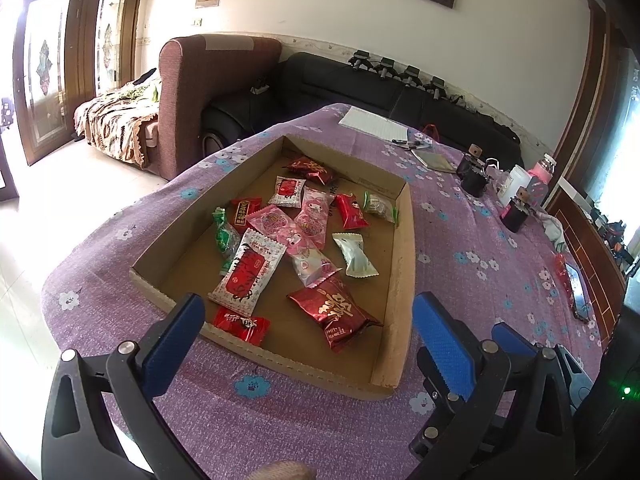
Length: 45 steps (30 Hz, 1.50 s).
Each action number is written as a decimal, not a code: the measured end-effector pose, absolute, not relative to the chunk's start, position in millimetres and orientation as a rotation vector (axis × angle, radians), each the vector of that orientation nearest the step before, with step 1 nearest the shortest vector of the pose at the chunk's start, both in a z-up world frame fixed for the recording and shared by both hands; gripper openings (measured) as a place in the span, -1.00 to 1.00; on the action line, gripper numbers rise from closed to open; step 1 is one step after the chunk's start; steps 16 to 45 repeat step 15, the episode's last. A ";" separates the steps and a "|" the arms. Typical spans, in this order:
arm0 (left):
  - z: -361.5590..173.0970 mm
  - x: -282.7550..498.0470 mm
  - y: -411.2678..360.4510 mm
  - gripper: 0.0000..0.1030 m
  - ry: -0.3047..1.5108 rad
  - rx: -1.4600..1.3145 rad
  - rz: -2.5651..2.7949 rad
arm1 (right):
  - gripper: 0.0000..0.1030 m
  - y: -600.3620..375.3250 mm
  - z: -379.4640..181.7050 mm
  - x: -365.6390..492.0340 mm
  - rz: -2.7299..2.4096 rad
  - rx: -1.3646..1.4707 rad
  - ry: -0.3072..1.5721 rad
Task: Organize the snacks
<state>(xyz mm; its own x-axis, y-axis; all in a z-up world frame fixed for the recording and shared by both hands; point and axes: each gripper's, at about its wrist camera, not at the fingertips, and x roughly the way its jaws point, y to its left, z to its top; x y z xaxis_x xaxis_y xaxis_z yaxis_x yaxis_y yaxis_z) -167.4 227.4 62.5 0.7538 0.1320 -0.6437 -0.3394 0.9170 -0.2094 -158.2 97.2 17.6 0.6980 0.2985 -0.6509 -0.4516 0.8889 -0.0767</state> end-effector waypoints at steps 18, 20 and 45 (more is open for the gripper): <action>73.8 -168.1 227.5 1.00 0.638 -0.308 0.306 | 0.57 93.2 20.9 -159.9 0.428 -0.234 0.678; 73.8 -168.1 227.5 1.00 0.638 -0.308 0.306 | 0.57 93.2 20.9 -159.9 0.428 -0.234 0.678; 73.8 -168.1 227.5 1.00 0.638 -0.308 0.306 | 0.57 93.2 20.9 -159.9 0.428 -0.234 0.678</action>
